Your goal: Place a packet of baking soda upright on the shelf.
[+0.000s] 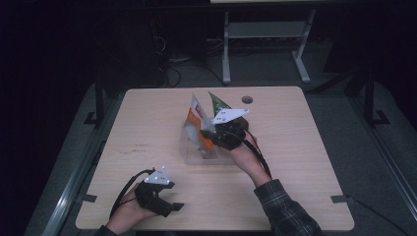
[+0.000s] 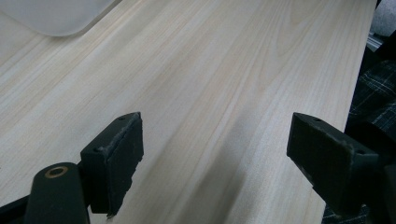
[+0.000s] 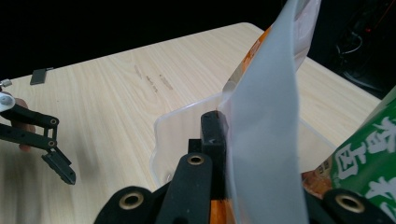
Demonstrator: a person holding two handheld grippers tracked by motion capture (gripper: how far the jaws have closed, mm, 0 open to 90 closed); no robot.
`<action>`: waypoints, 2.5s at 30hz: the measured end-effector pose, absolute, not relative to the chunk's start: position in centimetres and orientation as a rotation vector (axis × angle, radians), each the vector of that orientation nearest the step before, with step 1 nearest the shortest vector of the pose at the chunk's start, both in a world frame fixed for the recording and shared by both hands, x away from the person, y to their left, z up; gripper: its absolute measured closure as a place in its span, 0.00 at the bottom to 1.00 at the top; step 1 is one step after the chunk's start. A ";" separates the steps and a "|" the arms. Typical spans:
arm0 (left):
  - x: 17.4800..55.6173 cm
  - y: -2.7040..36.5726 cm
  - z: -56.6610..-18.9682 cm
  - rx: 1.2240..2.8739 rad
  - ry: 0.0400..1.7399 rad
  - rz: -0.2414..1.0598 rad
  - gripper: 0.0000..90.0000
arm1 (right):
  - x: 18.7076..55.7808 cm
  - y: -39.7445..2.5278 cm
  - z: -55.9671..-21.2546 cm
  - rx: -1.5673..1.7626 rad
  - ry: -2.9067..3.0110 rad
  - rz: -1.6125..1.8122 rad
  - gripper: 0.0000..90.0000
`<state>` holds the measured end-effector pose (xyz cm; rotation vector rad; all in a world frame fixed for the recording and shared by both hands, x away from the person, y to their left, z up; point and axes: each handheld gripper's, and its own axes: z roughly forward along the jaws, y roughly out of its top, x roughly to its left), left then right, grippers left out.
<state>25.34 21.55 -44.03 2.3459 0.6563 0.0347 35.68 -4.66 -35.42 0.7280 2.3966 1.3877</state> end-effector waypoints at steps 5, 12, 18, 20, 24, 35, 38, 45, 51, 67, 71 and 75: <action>25.3 21.4 -44.1 2.338 0.659 0.031 0.20 | 36.0 -4.4 -35.9 0.751 2.408 1.374 1.00; 25.3 21.4 -44.2 2.357 0.635 0.037 0.20 | 36.6 -4.0 -36.5 0.770 2.419 1.368 1.00; 25.3 21.3 -44.3 2.348 0.642 0.030 0.20 | 37.0 -3.9 -36.7 0.789 2.410 1.380 0.98; 25.3 21.2 -44.3 2.348 0.644 0.028 0.20 | 37.1 -3.8 -36.8 0.788 2.409 1.386 0.98; 25.3 21.2 -44.3 2.351 0.642 0.022 0.20 | 37.6 -3.6 -36.9 0.814 2.388 1.384 0.94; 25.3 21.2 -44.4 2.349 0.643 0.017 0.20 | 37.6 -3.4 -37.0 0.835 2.385 1.365 0.66; 25.3 21.2 -44.4 2.349 0.644 0.016 0.20 | 37.5 -3.2 -37.0 0.851 2.361 1.328 0.57; 25.3 21.2 -44.5 2.351 0.642 0.017 0.20 | 37.5 -3.4 -37.0 0.877 2.345 1.331 0.46; 25.3 21.2 -44.5 2.353 0.638 0.019 0.20 | 37.1 -3.8 -36.8 0.877 2.348 1.337 0.44; 25.3 21.2 -44.3 2.360 0.636 0.021 0.20 | 35.5 -5.0 -36.1 0.837 2.359 1.324 0.42; 25.3 21.2 -44.4 2.359 0.634 0.022 0.20 | 35.0 -5.6 -36.1 0.815 2.370 1.335 0.42; 25.3 21.2 -44.4 2.356 0.633 0.023 0.20 | 34.4 -6.2 -36.2 0.801 2.386 1.334 0.42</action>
